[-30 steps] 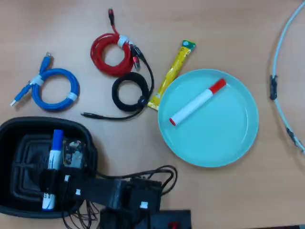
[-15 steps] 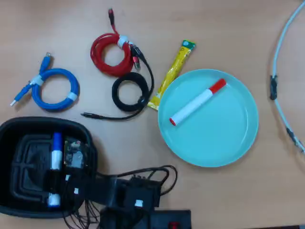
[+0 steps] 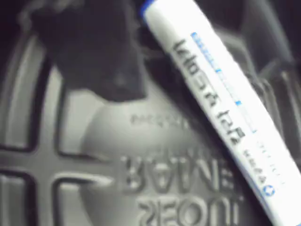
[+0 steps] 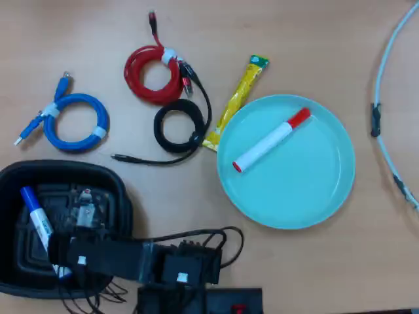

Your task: Pick up the blue pen and put it in the black bowl

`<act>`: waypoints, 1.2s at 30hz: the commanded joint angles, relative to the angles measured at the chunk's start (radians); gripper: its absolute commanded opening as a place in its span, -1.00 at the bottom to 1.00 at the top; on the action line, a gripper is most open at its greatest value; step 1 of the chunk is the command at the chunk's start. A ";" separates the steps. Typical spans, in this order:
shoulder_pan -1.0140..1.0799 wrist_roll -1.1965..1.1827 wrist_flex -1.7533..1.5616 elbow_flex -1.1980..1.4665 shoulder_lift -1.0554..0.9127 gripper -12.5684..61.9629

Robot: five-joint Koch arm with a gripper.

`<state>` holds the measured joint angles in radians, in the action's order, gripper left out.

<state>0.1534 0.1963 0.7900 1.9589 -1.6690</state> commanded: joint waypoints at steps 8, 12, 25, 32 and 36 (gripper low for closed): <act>0.020 0.008 0.032 -0.170 -0.014 -0.53; 0.035 0.008 0.031 -0.218 -0.012 -0.90; 0.479 0.003 0.037 -0.212 -0.040 -0.83; 0.762 0.005 0.150 -0.213 -0.080 -0.83; 0.822 0.015 0.210 -0.221 -0.222 -0.83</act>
<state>0.9649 0.1994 0.9679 1.8331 -1.7702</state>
